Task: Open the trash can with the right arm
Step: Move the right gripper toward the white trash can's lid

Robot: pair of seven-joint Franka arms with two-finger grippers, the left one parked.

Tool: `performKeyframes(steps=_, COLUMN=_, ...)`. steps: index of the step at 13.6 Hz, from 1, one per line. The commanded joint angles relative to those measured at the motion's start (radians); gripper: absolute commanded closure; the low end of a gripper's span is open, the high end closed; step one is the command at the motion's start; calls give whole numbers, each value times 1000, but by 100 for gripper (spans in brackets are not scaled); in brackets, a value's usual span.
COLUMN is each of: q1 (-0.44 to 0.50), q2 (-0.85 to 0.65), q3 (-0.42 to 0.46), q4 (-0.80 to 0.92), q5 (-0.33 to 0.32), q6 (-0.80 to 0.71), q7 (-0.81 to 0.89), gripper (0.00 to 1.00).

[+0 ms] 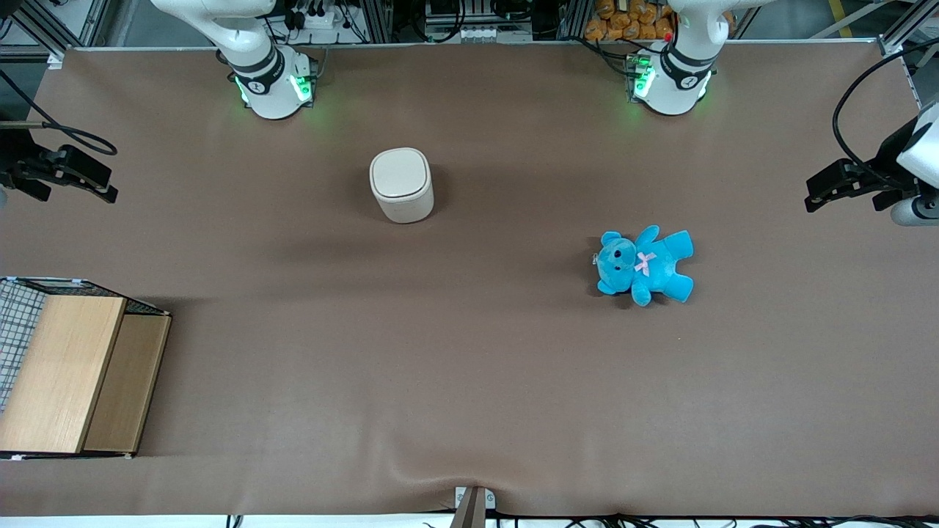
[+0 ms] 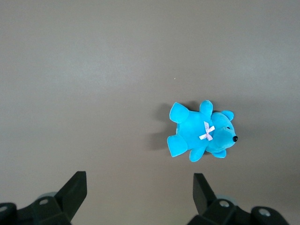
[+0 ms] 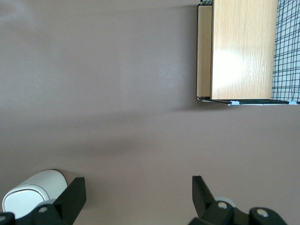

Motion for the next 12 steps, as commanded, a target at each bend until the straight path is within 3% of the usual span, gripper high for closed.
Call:
performKeyframes(steps=1, q1=-1, q2=1, q3=0, q4=13, q5=-18, q6=-12, q7=5, gripper=0)
performKeyframes(steps=12, q1=8, q2=1, q3=5, q4=-35, q5=-2, q6=-26, q7=7, gripper=0)
